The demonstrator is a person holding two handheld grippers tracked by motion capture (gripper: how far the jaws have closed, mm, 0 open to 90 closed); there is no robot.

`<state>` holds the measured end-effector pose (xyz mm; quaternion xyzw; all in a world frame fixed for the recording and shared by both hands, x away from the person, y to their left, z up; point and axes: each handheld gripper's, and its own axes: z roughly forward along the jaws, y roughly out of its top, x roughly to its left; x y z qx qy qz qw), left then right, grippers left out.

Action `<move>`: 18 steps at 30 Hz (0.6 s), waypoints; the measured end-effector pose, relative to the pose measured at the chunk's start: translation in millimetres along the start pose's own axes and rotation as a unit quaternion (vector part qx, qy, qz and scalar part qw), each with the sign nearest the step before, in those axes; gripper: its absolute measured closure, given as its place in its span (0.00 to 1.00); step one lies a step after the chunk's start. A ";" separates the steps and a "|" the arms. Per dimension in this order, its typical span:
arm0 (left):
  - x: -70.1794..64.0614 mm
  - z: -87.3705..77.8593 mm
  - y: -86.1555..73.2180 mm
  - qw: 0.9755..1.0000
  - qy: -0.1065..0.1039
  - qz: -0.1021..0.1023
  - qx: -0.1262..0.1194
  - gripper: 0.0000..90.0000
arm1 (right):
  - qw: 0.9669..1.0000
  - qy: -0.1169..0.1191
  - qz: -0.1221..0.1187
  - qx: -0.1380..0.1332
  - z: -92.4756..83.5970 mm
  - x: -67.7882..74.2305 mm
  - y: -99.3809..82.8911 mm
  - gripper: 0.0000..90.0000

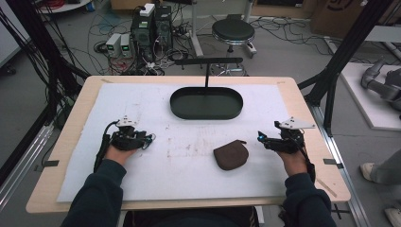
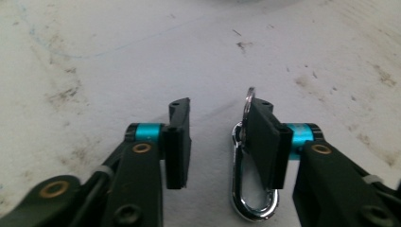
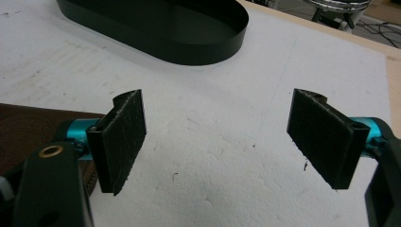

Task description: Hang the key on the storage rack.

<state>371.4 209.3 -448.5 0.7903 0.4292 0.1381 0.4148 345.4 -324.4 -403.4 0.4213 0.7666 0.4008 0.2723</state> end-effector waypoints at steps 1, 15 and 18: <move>-3.5 0.0 0.7 1.000 0.001 0.021 0.003 0.74 | 1.000 -0.001 0.001 0.000 0.0 -0.3 -0.1 0.23; -13.5 -2.4 3.3 0.999 -0.003 0.045 0.008 0.95 | 1.000 -0.003 0.002 -0.005 -2.7 -1.9 -0.4 0.23; -12.1 -4.3 3.8 0.999 -0.010 0.036 0.003 0.96 | 1.000 -0.002 0.002 -0.005 -2.8 -1.9 -0.3 0.23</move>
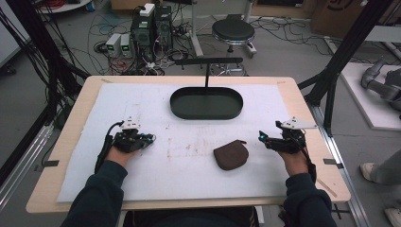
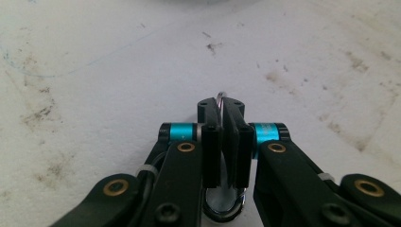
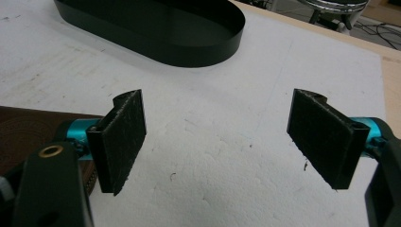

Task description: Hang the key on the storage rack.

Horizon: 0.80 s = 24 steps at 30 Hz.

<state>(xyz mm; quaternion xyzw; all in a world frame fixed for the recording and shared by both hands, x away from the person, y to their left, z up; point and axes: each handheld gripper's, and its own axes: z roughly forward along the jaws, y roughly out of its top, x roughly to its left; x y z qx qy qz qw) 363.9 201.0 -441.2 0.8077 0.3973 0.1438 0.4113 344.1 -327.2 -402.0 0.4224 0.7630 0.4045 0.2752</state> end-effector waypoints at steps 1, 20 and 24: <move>0.0 0.0 -0.2 1.000 0.001 -0.001 0.000 0.96 | 1.000 0.000 0.001 0.000 -0.3 -0.5 -0.3 0.23; 2.4 -6.6 1.6 1.000 -0.005 0.006 0.023 0.98 | 1.000 -0.001 0.001 0.000 -0.9 -0.8 -0.6 0.23; 4.0 -7.4 3.6 1.000 0.003 -0.005 0.013 0.98 | 1.000 0.001 0.006 -0.003 -1.5 -0.4 -0.3 0.23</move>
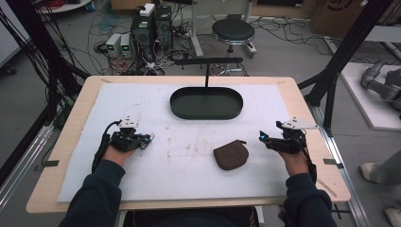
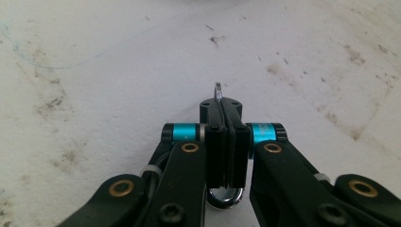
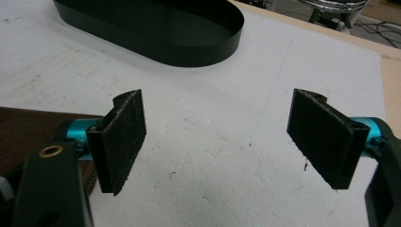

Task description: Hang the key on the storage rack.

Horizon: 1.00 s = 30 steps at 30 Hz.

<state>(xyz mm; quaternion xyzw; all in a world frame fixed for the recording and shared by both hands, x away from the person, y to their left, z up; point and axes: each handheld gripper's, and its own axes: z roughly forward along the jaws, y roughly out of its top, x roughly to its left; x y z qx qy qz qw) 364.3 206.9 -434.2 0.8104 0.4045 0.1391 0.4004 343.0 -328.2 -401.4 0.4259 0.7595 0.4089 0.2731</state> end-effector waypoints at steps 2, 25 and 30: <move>1.1 0.1 0.4 1.000 -0.001 -0.009 -0.001 0.98 | 1.000 0.001 0.001 -0.002 -0.7 0.3 0.5 0.23; 1.0 -23.5 60.1 0.990 -0.014 -0.020 -0.135 0.98 | 1.000 0.005 0.012 -0.008 -0.6 -2.7 0.5 0.23; -2.7 -24.3 107.2 0.989 -0.016 0.016 -0.148 0.98 | 1.000 0.007 0.015 -0.009 0.3 -3.3 1.1 0.23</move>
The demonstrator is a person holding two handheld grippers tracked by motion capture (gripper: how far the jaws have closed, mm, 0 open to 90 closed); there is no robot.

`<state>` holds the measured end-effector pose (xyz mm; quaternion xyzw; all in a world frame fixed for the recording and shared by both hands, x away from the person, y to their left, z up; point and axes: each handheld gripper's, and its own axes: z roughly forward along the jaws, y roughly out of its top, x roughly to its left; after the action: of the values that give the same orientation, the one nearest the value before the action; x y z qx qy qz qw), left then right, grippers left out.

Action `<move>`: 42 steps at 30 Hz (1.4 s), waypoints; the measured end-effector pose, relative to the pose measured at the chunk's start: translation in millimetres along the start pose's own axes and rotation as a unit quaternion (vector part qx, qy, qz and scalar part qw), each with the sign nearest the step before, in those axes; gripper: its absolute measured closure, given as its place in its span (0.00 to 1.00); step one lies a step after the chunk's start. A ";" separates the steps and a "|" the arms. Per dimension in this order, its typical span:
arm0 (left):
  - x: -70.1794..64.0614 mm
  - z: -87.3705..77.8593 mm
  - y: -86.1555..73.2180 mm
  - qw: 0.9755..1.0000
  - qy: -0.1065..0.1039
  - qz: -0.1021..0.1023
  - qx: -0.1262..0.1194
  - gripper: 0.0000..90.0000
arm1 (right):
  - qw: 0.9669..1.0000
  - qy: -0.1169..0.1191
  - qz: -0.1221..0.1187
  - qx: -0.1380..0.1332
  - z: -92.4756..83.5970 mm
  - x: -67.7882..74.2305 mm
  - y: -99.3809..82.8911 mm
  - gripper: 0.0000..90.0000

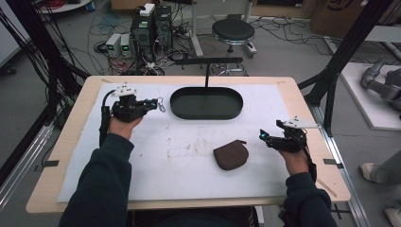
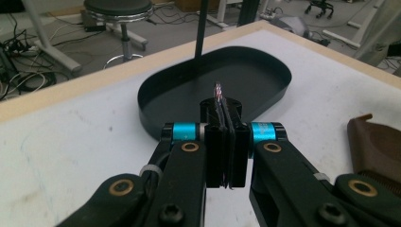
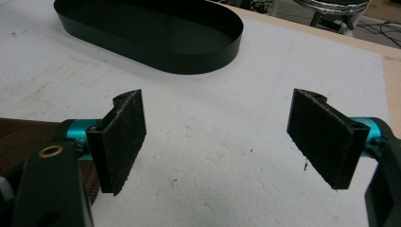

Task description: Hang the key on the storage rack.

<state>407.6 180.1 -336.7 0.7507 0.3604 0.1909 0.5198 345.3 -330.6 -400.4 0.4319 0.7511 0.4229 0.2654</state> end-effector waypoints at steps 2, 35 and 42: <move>0.7 5.6 10.0 1.000 -0.005 0.010 -0.004 0.98 | 1.000 0.002 -0.002 -0.005 -0.6 -0.1 0.6 0.23; 41.7 111.9 78.4 0.999 0.000 0.039 0.022 0.98 | 0.999 0.019 0.029 -0.016 -3.3 -10.4 -5.8 0.23; 39.7 121.0 74.9 0.999 0.043 0.021 0.019 0.96 | 0.999 0.019 0.028 -0.015 -3.3 -9.8 -5.8 0.23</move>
<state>539.7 116.6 -318.2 0.7589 0.3703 0.2270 0.4852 345.1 -342.0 -403.5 0.4406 0.7371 0.4496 0.2457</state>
